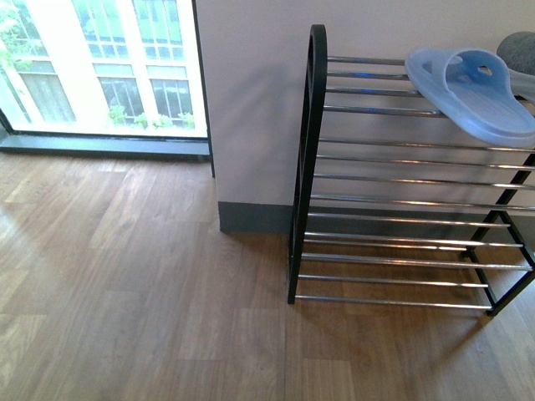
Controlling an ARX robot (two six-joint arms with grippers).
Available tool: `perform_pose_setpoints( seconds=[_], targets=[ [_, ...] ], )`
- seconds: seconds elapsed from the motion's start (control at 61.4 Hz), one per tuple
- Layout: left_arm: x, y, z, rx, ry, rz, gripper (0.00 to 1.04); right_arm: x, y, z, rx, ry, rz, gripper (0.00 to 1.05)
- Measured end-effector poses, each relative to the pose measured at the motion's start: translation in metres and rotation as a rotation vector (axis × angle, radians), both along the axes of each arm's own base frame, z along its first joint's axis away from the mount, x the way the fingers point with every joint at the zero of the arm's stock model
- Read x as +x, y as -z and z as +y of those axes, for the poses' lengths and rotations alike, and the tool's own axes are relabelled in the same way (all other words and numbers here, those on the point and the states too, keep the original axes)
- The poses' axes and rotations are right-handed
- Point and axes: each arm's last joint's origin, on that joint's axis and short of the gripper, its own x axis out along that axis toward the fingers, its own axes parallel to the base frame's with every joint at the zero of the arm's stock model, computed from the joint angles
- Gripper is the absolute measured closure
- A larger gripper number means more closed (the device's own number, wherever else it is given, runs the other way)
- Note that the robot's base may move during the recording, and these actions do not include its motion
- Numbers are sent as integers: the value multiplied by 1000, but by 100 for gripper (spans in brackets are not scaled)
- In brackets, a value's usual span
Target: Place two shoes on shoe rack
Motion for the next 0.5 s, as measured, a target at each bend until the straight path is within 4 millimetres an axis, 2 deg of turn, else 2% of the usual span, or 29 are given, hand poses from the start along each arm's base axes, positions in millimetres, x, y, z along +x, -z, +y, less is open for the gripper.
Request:
perform_pose_setpoints(
  seconds=[0.195, 0.326, 0.505],
  targets=[
    [0, 0, 0, 0, 0, 0, 103, -27, 28, 8, 66, 47, -46, 9],
    [0, 0, 0, 0, 0, 0, 103, -34, 51, 12, 89, 44, -58, 9],
    [0, 0, 0, 0, 0, 0, 103, -32, 52, 12, 89, 60, -93, 9]
  ],
)
